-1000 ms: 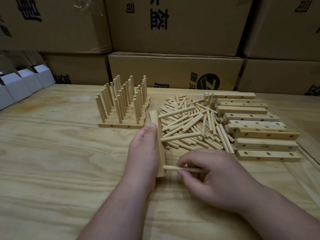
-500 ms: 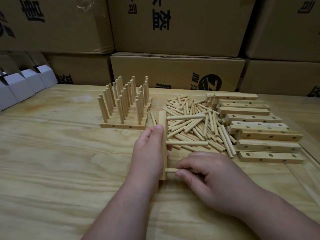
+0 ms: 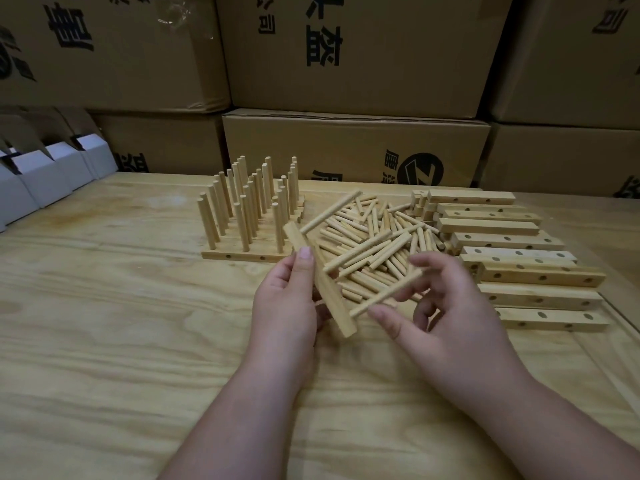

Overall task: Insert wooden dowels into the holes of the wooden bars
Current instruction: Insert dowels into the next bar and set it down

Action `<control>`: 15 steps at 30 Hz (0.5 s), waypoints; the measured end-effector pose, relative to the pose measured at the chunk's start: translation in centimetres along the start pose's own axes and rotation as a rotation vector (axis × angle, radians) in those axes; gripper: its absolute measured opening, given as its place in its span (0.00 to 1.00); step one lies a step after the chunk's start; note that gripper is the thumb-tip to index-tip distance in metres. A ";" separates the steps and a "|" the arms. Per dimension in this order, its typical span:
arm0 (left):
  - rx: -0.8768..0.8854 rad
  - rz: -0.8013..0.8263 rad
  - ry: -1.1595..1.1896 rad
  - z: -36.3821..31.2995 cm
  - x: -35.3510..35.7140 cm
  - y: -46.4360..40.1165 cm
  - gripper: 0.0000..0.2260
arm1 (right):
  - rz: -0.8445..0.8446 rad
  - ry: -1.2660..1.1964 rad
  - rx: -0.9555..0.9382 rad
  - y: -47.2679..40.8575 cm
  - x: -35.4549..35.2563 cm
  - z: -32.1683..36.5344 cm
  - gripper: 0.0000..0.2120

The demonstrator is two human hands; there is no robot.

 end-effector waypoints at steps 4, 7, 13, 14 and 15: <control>-0.024 0.036 0.146 -0.2 0.0 -0.4 0.09 | -0.061 -0.121 0.154 0.0 0.0 -0.8 0.27; -0.042 0.074 0.177 -0.2 0.2 -0.4 0.08 | -0.035 -0.159 0.211 0.1 0.4 -1.2 0.12; -0.045 0.162 0.147 0.0 0.6 -0.3 0.11 | 0.062 -0.303 0.291 0.0 0.9 -0.9 0.08; -0.045 0.175 0.147 0.0 0.6 -0.3 0.11 | 0.088 -0.314 0.296 0.0 1.1 -0.7 0.07; -0.046 0.184 0.149 0.0 0.6 -0.3 0.11 | 0.101 -0.304 0.299 -0.1 1.3 -0.6 0.06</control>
Point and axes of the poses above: each hand's wrist, its own y-axis away from the middle knuckle, its own x-axis out of the palm, z = x × y, the point moved 4 cm from there along -y, towards the middle knuckle, and after that the axes turned 1 degree about -y, right-handed, at the moved point
